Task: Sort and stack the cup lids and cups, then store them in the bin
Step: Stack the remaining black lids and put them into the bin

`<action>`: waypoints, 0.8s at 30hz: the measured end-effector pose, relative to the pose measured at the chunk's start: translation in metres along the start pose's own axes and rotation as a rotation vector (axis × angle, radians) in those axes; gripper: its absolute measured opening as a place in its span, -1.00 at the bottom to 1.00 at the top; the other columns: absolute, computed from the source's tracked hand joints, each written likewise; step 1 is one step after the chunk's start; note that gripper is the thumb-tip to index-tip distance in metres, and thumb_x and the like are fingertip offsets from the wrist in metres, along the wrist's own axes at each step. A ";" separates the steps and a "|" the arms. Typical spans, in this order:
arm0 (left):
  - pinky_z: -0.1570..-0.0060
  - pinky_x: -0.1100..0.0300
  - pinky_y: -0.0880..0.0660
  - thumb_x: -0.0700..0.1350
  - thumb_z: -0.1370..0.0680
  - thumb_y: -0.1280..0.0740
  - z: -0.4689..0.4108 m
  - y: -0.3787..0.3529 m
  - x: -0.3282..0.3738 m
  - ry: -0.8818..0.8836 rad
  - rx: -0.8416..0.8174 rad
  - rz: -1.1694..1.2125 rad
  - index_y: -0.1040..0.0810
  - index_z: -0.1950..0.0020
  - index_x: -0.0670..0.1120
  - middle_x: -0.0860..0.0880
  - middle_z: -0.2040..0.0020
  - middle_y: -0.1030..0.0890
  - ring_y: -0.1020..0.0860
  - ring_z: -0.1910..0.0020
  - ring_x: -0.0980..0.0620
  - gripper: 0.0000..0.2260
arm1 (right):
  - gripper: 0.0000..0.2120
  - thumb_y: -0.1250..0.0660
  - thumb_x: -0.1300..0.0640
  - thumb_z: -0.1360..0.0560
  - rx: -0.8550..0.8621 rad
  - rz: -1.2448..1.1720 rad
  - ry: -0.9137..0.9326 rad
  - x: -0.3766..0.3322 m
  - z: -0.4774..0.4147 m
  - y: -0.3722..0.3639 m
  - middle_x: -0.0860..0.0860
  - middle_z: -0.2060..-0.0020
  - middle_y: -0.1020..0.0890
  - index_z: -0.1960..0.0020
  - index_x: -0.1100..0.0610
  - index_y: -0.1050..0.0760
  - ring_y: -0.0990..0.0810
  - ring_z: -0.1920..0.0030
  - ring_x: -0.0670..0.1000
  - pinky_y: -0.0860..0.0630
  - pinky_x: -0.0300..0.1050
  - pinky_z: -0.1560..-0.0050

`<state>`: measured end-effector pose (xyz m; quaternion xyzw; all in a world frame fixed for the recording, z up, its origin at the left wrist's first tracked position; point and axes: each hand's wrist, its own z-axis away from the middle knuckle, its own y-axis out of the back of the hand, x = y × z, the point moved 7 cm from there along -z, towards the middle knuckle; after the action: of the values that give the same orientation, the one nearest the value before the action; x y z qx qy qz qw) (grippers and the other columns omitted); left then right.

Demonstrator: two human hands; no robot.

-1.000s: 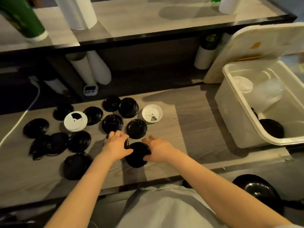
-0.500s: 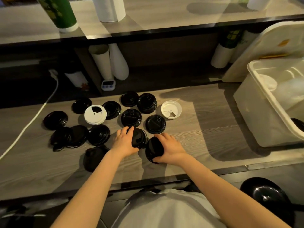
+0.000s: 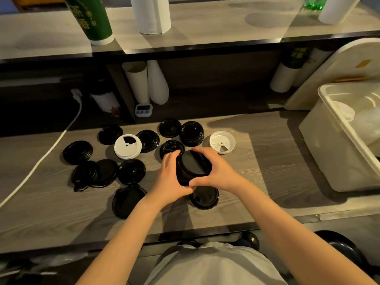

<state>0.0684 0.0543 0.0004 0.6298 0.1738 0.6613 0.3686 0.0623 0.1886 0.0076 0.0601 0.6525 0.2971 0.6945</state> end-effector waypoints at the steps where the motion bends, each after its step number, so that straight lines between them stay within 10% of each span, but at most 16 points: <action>1: -0.23 0.28 -0.19 -0.12 -0.28 -0.56 0.002 0.001 0.001 -0.003 0.011 0.031 -0.07 -0.50 -0.12 -0.07 -0.43 -0.17 -0.22 -0.42 -0.03 -0.07 | -0.15 -0.61 0.08 -0.22 -0.028 -0.019 0.002 -0.001 -0.001 -0.002 -0.03 -0.23 -0.38 -0.42 0.07 -0.29 -0.37 -0.27 -0.08 -0.34 -0.15 -0.36; 6: -0.34 0.19 -0.19 -0.13 -0.29 -0.56 0.007 0.001 0.002 0.030 0.003 0.143 0.11 -0.54 -0.04 -0.07 -0.47 -0.17 -0.19 -0.45 -0.03 0.05 | -0.24 -0.27 -0.31 -0.33 -0.100 -0.078 -0.059 -0.004 -0.003 -0.010 -0.10 -0.33 -0.31 -0.45 -0.03 -0.26 -0.26 -0.41 0.02 -0.23 0.03 -0.44; 9: -0.39 0.06 -0.27 -0.10 -0.29 -0.56 0.006 0.001 0.001 0.037 0.007 0.175 0.16 -0.53 0.03 -0.04 -0.44 -0.23 -0.23 -0.43 -0.02 0.08 | -0.53 -0.22 -0.04 -0.56 -0.087 -0.224 -0.121 -0.002 -0.001 -0.008 -0.02 -0.34 -0.32 -0.44 0.01 -0.28 -0.27 -0.40 -0.01 -0.23 -0.02 -0.44; 16: -0.39 0.11 -0.24 -0.03 -0.26 -0.55 0.006 -0.005 0.002 0.077 -0.123 0.391 0.08 -0.53 0.10 0.05 -0.44 -0.21 -0.23 -0.43 0.07 0.04 | -0.41 -0.41 0.35 -0.41 0.082 -0.361 -0.111 0.002 0.001 0.006 -0.03 -0.16 -0.51 -0.37 0.04 -0.36 -0.52 -0.19 -0.05 -0.53 -0.15 -0.18; 24: 0.06 0.17 -0.55 -0.33 -0.55 -0.23 0.005 -0.012 -0.022 0.442 -0.103 0.983 -0.46 -0.26 -0.21 -0.11 -0.03 -0.61 -0.59 0.00 -0.01 -0.72 | -0.43 -0.25 0.47 -0.45 0.009 -0.469 -0.096 -0.001 -0.003 -0.004 0.01 -0.24 -0.46 -0.31 -0.03 -0.37 -0.50 -0.22 -0.02 -0.55 -0.12 -0.16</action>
<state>0.0749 0.0453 -0.0228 0.4638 -0.1006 0.8802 0.0007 0.0610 0.1843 0.0064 -0.0762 0.6162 0.1214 0.7744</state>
